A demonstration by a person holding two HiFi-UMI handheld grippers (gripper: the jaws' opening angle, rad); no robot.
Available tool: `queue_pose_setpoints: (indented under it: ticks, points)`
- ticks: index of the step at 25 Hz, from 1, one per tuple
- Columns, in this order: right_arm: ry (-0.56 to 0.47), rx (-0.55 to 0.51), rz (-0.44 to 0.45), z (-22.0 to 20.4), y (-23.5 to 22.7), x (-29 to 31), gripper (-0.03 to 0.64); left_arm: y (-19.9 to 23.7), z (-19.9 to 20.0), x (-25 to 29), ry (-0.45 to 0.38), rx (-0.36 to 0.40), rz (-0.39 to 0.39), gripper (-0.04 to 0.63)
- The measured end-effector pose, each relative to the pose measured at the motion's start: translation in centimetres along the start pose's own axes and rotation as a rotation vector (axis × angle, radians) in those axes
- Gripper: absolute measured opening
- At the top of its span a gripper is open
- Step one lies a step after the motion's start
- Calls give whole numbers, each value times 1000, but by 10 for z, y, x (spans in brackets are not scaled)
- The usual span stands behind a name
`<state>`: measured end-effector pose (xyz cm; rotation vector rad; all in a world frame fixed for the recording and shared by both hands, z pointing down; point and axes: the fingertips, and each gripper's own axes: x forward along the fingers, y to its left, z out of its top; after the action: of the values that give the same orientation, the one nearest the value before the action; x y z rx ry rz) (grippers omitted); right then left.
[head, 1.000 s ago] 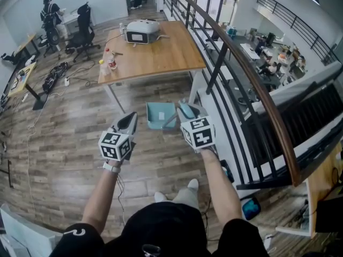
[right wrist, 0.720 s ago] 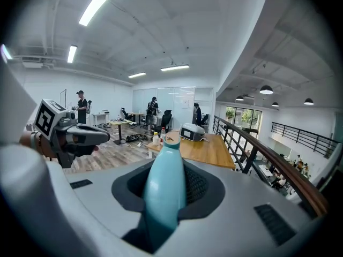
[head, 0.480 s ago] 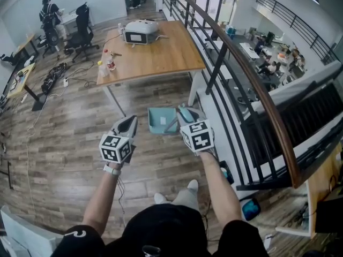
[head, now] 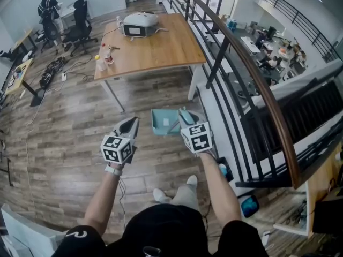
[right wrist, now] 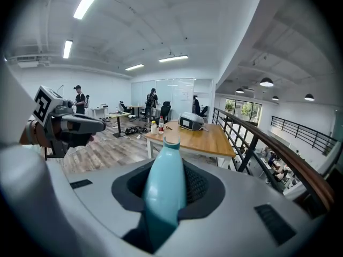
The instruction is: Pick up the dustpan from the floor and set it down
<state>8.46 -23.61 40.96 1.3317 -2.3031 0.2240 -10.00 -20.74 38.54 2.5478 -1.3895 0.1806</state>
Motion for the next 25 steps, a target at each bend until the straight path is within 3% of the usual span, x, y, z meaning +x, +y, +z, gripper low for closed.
queue_pose_setpoints:
  ticks: [12, 25]
  points:
    - [76, -10, 28, -84, -1, 43, 92, 0, -75, 36, 62, -72, -28, -2]
    - [137, -45, 72, -203, 12, 124, 92, 14, -185, 80, 152, -105, -49, -2]
